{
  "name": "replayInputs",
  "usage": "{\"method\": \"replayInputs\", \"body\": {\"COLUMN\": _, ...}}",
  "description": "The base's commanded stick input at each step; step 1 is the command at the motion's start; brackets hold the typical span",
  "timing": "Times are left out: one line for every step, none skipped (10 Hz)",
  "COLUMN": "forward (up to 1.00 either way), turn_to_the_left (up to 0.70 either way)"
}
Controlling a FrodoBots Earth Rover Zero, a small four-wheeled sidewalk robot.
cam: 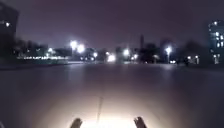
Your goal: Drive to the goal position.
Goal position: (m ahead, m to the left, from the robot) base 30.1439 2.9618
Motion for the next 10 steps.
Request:
{"method": "replayInputs", "body": {"forward": 1.0, "turn_to_the_left": 0.0}}
{"method": "replayInputs", "body": {"forward": 1.0, "turn_to_the_left": 0.0}}
{"method": "replayInputs", "body": {"forward": 1.0, "turn_to_the_left": 0.0}}
{"method": "replayInputs", "body": {"forward": 1.0, "turn_to_the_left": 0.0}}
{"method": "replayInputs", "body": {"forward": 1.0, "turn_to_the_left": 0.0}}
{"method": "replayInputs", "body": {"forward": 1.0, "turn_to_the_left": -0.4}}
{"method": "replayInputs", "body": {"forward": 1.0, "turn_to_the_left": -0.4}}
{"method": "replayInputs", "body": {"forward": 1.0, "turn_to_the_left": -0.4}}
{"method": "replayInputs", "body": {"forward": 1.0, "turn_to_the_left": -0.4}}
{"method": "replayInputs", "body": {"forward": 1.0, "turn_to_the_left": -0.4}}
